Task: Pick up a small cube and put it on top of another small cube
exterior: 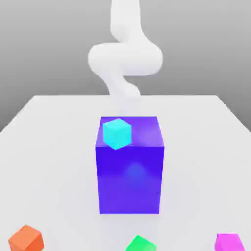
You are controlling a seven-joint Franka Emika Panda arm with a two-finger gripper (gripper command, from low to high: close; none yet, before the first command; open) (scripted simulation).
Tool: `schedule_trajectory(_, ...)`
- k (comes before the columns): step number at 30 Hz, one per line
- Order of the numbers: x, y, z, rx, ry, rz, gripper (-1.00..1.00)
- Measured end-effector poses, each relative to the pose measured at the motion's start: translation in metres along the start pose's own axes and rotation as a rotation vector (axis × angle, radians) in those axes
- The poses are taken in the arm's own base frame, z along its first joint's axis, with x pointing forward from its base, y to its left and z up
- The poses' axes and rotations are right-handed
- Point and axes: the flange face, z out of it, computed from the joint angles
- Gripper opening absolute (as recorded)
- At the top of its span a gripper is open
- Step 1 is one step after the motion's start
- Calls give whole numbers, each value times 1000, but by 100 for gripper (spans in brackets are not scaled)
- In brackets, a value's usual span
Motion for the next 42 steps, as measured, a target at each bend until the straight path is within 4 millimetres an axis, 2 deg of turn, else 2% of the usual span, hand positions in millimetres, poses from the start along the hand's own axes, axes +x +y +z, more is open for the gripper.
schedule_trajectory(5,-13,-19,89,6,-171,-196,0)
schedule_trajectory(11,-53,-37,191,11,-348,-431,0)
schedule_trajectory(16,-104,-44,270,10,-477,-633,0)
schedule_trajectory(20,-158,-48,326,11,-574,-814,0)
schedule_trajectory(24,-204,-37,378,-4,-654,-979,0)
schedule_trajectory(31,-292,-6,451,-36,-779,-1300,0)
schedule_trajectory(35,-327,19,494,-43,-799,-1366,0)
schedule_trajectory(36,-335,27,505,-43,-801,-1367,-100)
schedule_trajectory(41,-335,27,505,-44,-803,-1367,-100)
schedule_trajectory(42,-338,31,510,-44,-803,-1368,-100)
